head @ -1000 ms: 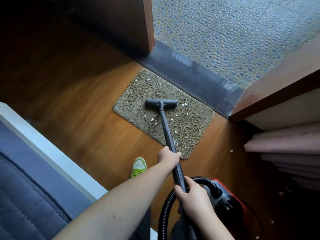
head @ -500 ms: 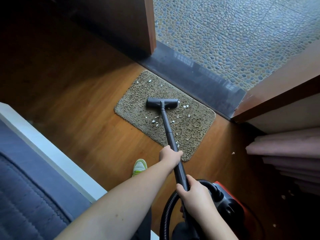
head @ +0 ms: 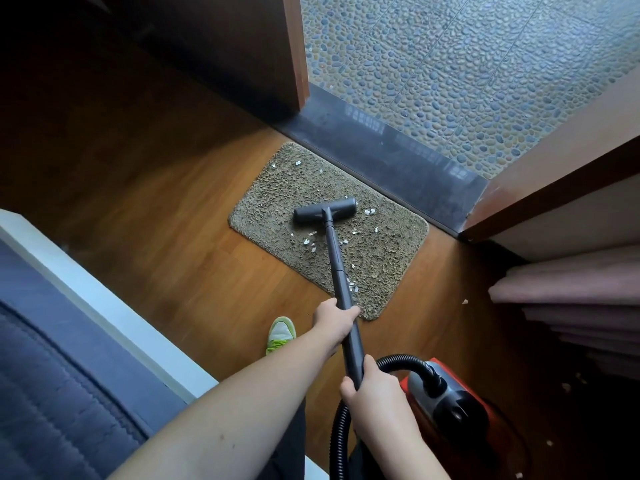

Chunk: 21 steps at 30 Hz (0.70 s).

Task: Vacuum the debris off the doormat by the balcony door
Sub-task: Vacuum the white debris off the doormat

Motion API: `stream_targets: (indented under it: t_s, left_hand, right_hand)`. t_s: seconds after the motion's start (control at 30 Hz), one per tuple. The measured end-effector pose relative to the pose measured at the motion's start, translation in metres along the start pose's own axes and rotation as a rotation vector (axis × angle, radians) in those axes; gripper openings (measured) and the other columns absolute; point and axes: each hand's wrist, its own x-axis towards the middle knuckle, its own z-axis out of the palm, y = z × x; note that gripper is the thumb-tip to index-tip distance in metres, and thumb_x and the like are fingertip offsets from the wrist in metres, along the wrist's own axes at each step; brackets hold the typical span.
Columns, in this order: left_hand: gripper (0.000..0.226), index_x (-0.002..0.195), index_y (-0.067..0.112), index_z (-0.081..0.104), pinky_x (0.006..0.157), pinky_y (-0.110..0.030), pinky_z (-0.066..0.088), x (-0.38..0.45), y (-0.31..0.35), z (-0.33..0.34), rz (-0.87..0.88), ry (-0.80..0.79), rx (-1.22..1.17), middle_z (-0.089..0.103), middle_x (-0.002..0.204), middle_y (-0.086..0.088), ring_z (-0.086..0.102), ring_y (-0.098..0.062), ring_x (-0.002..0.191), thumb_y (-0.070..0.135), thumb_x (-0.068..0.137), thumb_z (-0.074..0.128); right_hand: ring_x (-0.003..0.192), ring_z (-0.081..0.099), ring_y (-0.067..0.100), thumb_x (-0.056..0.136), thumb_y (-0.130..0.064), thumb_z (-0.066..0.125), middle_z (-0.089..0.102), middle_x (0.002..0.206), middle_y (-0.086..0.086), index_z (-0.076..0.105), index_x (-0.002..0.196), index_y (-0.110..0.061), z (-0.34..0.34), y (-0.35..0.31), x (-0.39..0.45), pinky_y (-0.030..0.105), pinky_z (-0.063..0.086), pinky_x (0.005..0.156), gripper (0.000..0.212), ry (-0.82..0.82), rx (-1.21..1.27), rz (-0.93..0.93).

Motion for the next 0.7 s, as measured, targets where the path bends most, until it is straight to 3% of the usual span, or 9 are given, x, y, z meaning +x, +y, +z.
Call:
stream_targets:
  t_s: [0.07, 0.23, 0.3, 0.4, 0.6, 0.7]
  left_hand:
    - [0.045, 0.119, 0.018, 0.059, 0.082, -0.033, 0.054, -0.013, 0.002, -0.003, 0.022, 0.009, 0.03, 0.065, 0.104, -0.005, 0.064, -0.026, 0.093, 0.033, 0.077, 0.066]
    - [0.024, 0.106, 0.022, 0.052, 0.08, -0.032, 0.051, -0.031, -0.007, 0.008, 0.019, -0.014, 0.038, 0.058, 0.1, -0.003, 0.057, -0.022, 0.087, 0.026, 0.085, 0.063]
    - [0.036, 0.117, 0.015, 0.057, 0.083, -0.031, 0.051, -0.034, -0.011, 0.015, 0.017, -0.014, 0.043, 0.06, 0.107, -0.005, 0.058, -0.022, 0.092, 0.027, 0.084, 0.064]
    - [0.065, 0.143, 0.009, 0.045, 0.093, -0.031, 0.049, -0.039, -0.016, 0.022, -0.011, -0.021, 0.049, 0.057, 0.132, -0.008, 0.057, -0.024, 0.111, 0.029, 0.084, 0.064]
    - [0.073, 0.149, 0.011, 0.036, 0.103, -0.035, 0.044, -0.052, -0.021, 0.029, -0.038, -0.033, 0.017, 0.047, 0.146, -0.008, 0.05, -0.026, 0.127, 0.031, 0.086, 0.064]
    - [0.073, 0.149, 0.011, 0.036, 0.106, -0.036, 0.043, -0.055, -0.025, 0.032, -0.035, -0.023, 0.045, 0.045, 0.148, -0.008, 0.048, -0.026, 0.13, 0.032, 0.086, 0.064]
  right_hand:
    - [0.104, 0.062, 0.028, 0.094, -0.038, 0.046, 0.062, 0.113, 0.01, 0.042, 0.131, -0.015, 0.002, 0.005, -0.004, 0.03, 0.046, 0.081, 0.044, -0.009, 0.008, 0.008]
    - [0.103, 0.062, 0.027, 0.092, -0.039, 0.047, 0.065, 0.11, 0.009, 0.043, 0.132, -0.018, 0.002, 0.026, -0.015, 0.03, 0.045, 0.079, 0.046, -0.037, 0.03, 0.017]
    - [0.103, 0.062, 0.025, 0.091, -0.039, 0.048, 0.065, 0.11, 0.008, 0.043, 0.134, -0.02, 0.001, 0.034, -0.018, 0.029, 0.045, 0.079, 0.047, -0.036, 0.034, 0.022]
    - [0.098, 0.063, 0.023, 0.091, -0.038, 0.049, 0.066, 0.103, 0.007, 0.047, 0.123, -0.021, 0.0, 0.043, -0.024, 0.029, 0.047, 0.079, 0.037, -0.037, 0.044, 0.015]
    - [0.096, 0.061, 0.02, 0.091, -0.041, 0.049, 0.063, 0.099, 0.003, 0.047, 0.123, -0.02, 0.0, 0.054, -0.032, 0.023, 0.042, 0.076, 0.038, -0.024, 0.049, 0.0]
    - [0.106, 0.06, 0.018, 0.09, -0.043, 0.048, 0.065, 0.11, 0.003, 0.043, 0.133, -0.022, 0.001, 0.059, -0.036, 0.024, 0.044, 0.085, 0.048, -0.017, 0.05, 0.006]
